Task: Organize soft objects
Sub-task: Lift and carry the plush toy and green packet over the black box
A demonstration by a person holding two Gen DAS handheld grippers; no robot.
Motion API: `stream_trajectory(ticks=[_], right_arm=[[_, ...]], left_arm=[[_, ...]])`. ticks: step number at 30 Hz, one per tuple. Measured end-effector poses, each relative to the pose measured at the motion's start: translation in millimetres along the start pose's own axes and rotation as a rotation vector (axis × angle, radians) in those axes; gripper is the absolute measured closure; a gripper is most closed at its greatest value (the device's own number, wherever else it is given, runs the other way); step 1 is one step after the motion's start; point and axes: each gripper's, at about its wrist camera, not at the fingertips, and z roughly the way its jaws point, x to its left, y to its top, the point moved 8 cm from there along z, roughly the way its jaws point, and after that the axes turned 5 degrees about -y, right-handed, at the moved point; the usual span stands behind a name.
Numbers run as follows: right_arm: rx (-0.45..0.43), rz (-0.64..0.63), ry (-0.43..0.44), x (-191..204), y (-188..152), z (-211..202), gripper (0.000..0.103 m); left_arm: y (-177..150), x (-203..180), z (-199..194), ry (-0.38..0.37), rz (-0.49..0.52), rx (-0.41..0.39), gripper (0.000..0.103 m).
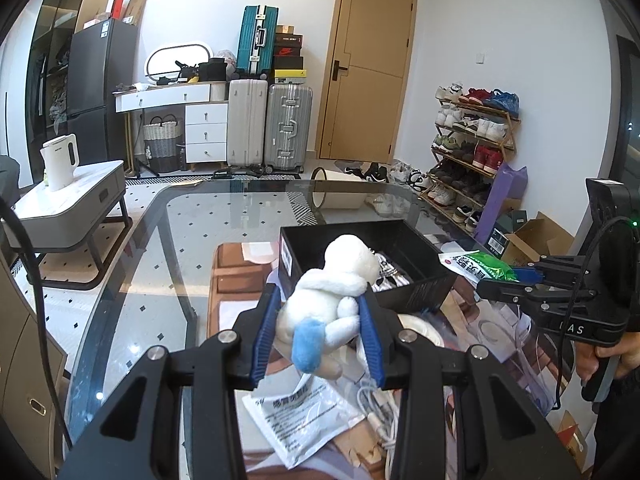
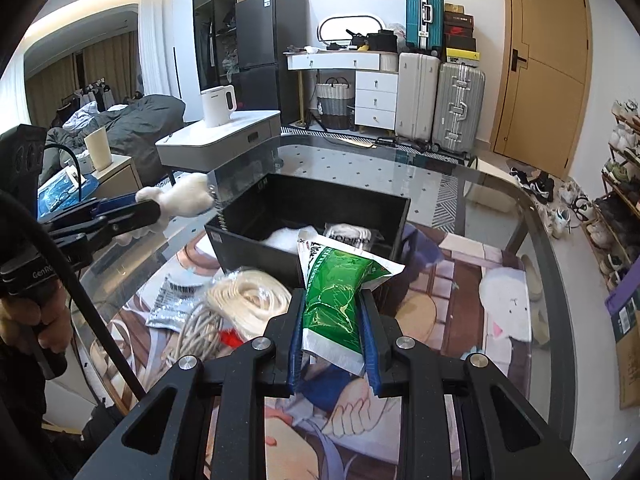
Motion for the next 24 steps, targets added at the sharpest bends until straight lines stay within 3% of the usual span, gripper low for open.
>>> stream_trajectory(ticks=[24], right_arm=[[0.024,-0.017,-0.002,-3.2,35.0,37.3,0.078]], left_arm=[[28.2,-12.0,51.5,0.013,0.028,0.010,0.066]])
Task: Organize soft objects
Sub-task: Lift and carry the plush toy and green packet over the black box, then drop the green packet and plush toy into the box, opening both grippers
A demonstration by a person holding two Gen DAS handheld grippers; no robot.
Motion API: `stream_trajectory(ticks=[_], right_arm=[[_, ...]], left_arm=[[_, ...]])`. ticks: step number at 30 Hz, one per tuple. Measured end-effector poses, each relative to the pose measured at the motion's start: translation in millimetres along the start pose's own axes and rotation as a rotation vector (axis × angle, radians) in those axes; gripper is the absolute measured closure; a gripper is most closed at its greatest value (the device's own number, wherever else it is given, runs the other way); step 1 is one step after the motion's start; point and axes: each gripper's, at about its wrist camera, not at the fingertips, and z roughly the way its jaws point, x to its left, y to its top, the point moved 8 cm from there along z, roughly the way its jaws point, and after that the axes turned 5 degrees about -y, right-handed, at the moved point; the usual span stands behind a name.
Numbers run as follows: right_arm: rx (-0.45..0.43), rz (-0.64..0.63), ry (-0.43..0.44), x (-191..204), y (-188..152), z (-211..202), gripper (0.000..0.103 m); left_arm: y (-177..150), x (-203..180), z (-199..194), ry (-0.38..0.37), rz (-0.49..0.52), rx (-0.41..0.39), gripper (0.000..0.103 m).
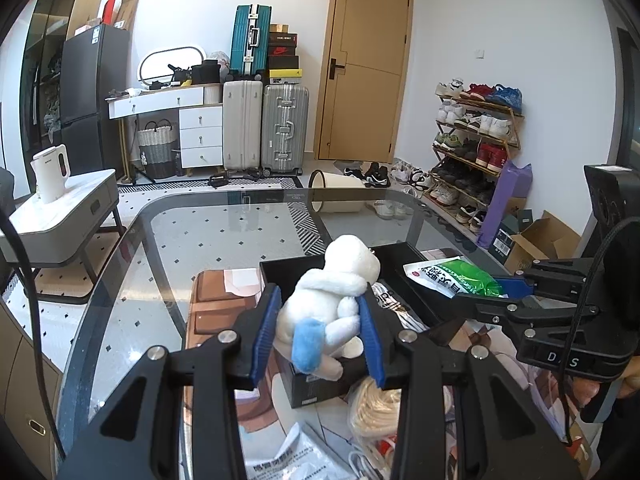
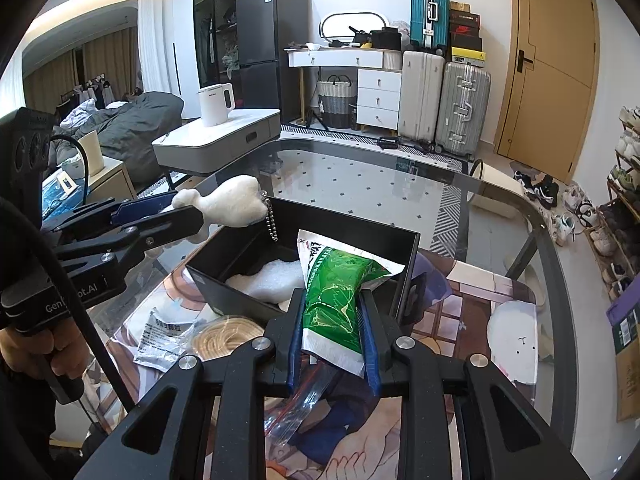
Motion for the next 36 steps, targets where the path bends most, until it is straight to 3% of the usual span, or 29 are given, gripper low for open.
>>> stream_trajectory(ticks=[36], right_arm=[[0.075,-0.046,-0.014,-3.8,11.3,58.5,0.078]], left_arm=[[-4.3,-9.5,67.7,0.047,0.074,0.097,0.066]])
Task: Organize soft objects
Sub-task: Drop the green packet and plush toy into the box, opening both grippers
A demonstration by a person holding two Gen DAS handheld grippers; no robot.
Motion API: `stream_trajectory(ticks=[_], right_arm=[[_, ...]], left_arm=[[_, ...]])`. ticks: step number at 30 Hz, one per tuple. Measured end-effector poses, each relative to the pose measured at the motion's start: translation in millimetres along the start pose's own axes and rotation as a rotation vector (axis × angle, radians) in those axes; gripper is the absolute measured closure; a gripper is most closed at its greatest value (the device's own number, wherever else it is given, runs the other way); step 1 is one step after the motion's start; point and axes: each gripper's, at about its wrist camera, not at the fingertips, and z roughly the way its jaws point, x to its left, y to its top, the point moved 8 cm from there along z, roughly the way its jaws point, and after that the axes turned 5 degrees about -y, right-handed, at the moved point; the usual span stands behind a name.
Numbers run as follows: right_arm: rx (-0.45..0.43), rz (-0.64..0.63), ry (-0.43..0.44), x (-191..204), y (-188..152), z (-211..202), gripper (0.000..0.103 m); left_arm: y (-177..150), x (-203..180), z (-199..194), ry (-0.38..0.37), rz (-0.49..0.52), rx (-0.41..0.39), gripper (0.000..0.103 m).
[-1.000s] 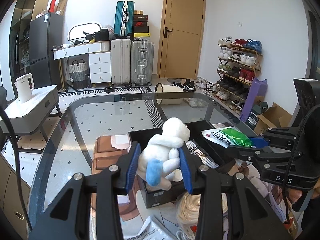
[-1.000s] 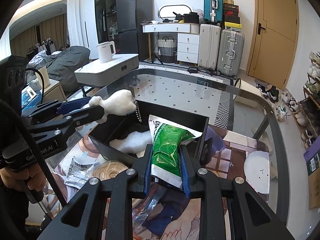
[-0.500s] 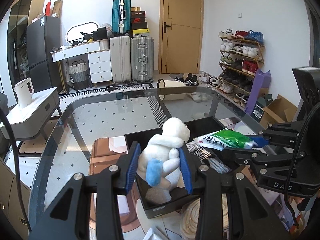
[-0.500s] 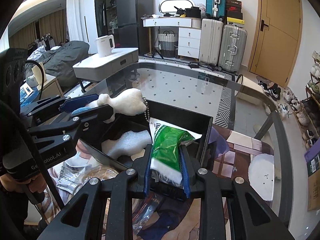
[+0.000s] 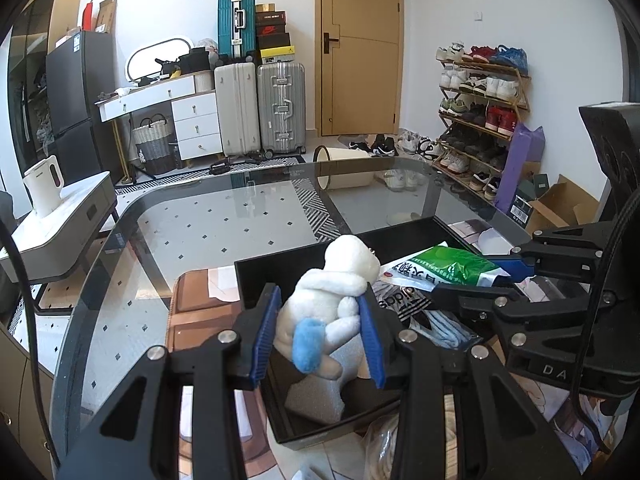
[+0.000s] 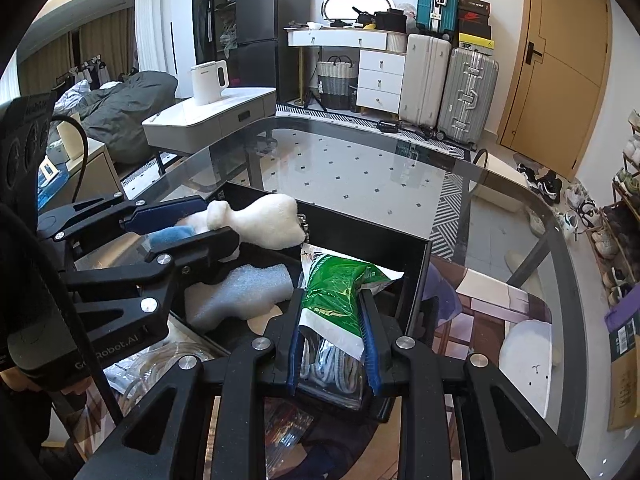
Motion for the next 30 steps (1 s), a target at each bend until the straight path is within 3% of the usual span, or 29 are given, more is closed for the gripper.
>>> stream_trajectory(ticks=[9,11,13,14,17,20,22,25,30], right_arm=[[0.025,-0.002,0.008,-2.4,-0.3,16.5,0.077],[0.022,-0.002,0.020,-1.6,0.7,15.5,0.071],[0.012,-0.002,0.024,-1.3,1.4,12.9,0.055],[-0.003,-0.008,0.028,-0.7,2.3,9.1,0.054],[-0.087,-0.010,-0.020,-6.7,7.3,-8.5,0.052],[-0.095,0.022,-0.029,-17.0,3.9,-22.2,0.045],[-0.104,0.049,-0.036,-23.4,0.1,-31.4,0.029],[-0.143,0.103,-0.040,-32.0,-4.0,-48.1,0.016],[-0.157,0.119,-0.035,-27.2,-18.0,-69.7,0.001]], left_arm=[[-6.5,-2.8,10.4,0.000,0.026,0.038,0.064],[-5.4,-4.3,9.9,-0.002,0.033,0.042,0.063],[-5.5,-5.1,8.0,-0.019,0.024,0.038,0.060],[-5.3,-5.4,7.3,-0.025,0.022,0.036,0.059],[-6.0,-11.2,2.0,-0.057,0.024,0.031,0.045],[-5.5,-14.6,-7.1,-0.062,0.032,0.019,0.037],[-4.8,-13.8,-15.4,-0.059,0.023,0.010,0.016],[-4.0,-8.4,-29.0,-0.054,-0.009,-0.021,0.003],[-7.3,0.1,-47.0,-0.072,-0.066,-0.042,0.000]])
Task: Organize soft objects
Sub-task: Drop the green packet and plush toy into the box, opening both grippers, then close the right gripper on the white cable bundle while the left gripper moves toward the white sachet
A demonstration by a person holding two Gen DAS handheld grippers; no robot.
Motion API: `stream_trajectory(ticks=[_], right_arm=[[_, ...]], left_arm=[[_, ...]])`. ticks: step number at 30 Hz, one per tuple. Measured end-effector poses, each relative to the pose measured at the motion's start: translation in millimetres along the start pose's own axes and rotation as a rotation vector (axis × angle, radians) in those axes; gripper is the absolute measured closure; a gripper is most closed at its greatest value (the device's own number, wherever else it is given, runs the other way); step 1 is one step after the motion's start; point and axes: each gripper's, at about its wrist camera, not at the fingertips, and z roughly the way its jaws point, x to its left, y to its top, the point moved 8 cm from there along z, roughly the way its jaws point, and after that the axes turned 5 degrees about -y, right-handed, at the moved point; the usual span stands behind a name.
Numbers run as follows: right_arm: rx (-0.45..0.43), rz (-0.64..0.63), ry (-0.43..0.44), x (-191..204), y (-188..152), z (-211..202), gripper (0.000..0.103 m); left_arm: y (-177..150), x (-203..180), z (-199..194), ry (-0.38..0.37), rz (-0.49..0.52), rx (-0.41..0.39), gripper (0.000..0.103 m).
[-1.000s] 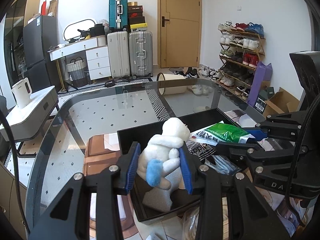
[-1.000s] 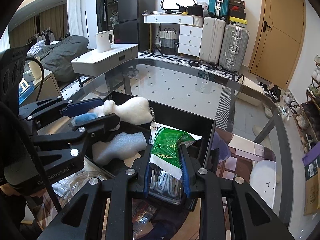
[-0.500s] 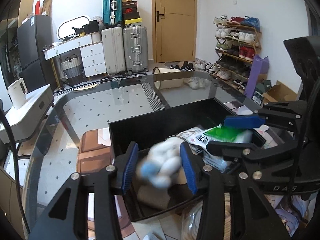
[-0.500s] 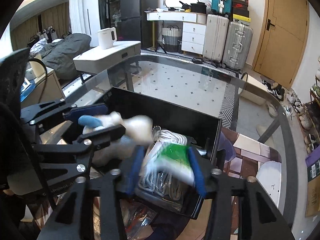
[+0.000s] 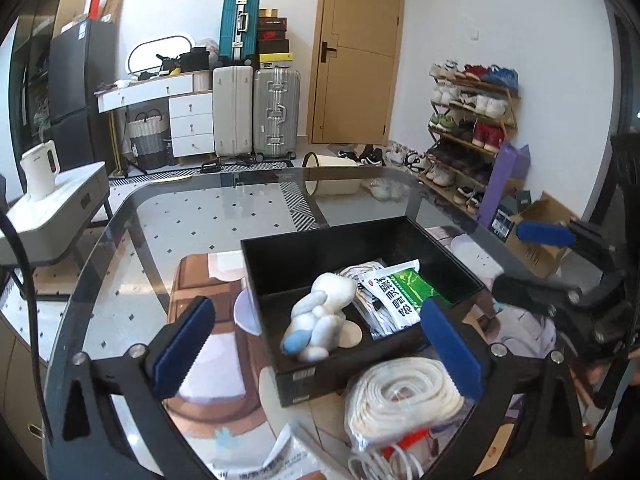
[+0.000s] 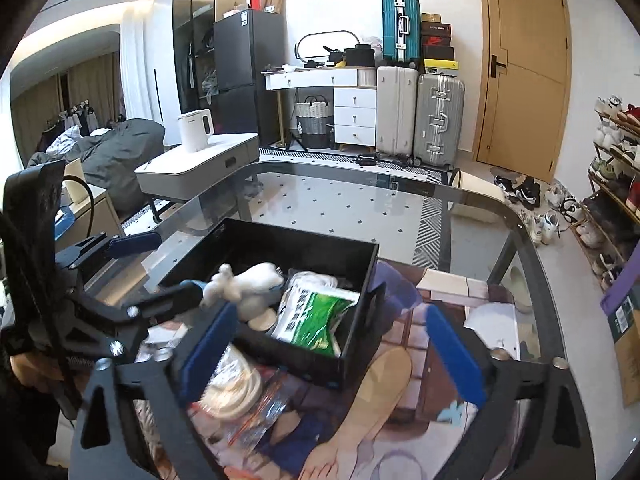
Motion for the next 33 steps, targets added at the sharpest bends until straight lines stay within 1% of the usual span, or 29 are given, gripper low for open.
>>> stream_trajectory(ticks=[3,7,14,17,21,27,33], right_arm=[[0.000,0.015,0.002,2.9,-8.0,-8.9,0.001],[0.008,0.040,0.017,10.2,-20.0,-17.3,0.001],[0.040,0.068,0.044,22.1,-39.9,-24.6,0.001],[0.047,0.085,0.061,27.4,-45.9,-28.5,0.001],[0.061,0.093,0.068,38.0,-56.0,-31.3,0.001],[0.077,0.113,0.065,51.1,-70.0,-28.3,0.001],[0.080,0.126,0.058,62.4,-81.4,-27.1,0.001]], left_arm=[[-4.3,3.7,-13.1,0.000,-0.014,-0.012,0.000],[-12.4,9.0,-32.6,0.030,-0.026,-0.033,0.000],[-30.0,24.4,-57.2,0.071,-0.047,-0.044,0.000],[-37.2,31.0,-62.6,0.089,-0.054,-0.042,0.000],[-46.0,36.7,-66.6,0.092,-0.068,-0.031,0.000],[-65.1,28.3,-69.6,0.096,-0.039,-0.007,0.000],[-78.9,24.3,-72.6,0.081,-0.035,0.014,0.000]])
